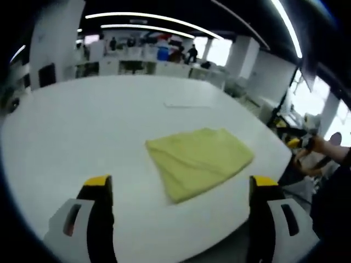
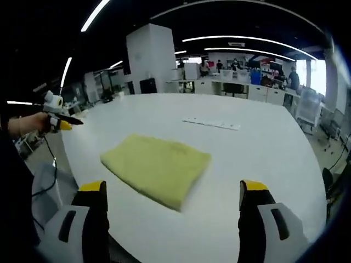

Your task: Fold the garment on the visible template until the final outline fits inside the template.

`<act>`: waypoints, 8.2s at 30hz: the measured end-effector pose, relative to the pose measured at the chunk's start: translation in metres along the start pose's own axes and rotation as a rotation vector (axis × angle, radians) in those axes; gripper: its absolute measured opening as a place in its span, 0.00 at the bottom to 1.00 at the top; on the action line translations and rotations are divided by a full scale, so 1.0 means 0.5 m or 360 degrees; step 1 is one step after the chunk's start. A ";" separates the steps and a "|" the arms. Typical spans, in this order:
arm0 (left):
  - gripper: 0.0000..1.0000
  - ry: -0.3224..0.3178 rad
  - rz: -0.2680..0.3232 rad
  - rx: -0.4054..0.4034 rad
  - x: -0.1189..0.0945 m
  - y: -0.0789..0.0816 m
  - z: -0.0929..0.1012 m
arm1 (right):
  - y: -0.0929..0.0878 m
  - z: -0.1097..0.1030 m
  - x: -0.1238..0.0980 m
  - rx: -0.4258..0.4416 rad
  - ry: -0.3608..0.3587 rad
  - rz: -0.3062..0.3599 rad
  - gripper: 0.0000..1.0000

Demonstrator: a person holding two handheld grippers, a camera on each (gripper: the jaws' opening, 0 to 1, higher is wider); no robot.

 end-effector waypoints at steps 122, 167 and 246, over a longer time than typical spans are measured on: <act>0.00 -0.0345 -0.0503 0.0160 0.236 -0.166 -0.098 | -0.177 0.000 0.229 -0.0343 0.0422 -0.0464 0.02; 0.00 -0.0265 -0.0513 0.0080 0.194 -0.184 -0.101 | -0.204 0.027 0.198 -0.0303 0.0319 -0.0527 0.02; 0.99 -0.0054 -0.0013 0.0111 -0.117 -0.016 0.046 | 0.049 -0.053 -0.100 0.0005 -0.0020 0.0047 1.00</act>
Point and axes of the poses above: the point that each gripper's makers call its tool centre point, and the gripper's own axes: x roughly forward along the fingers, z roughly to its right, y roughly out of its top, the point moved 5 cm from there along -x, roughly backward along the fingers, and after that the axes turned 11 degrees about -x, right-handed, at the moved point
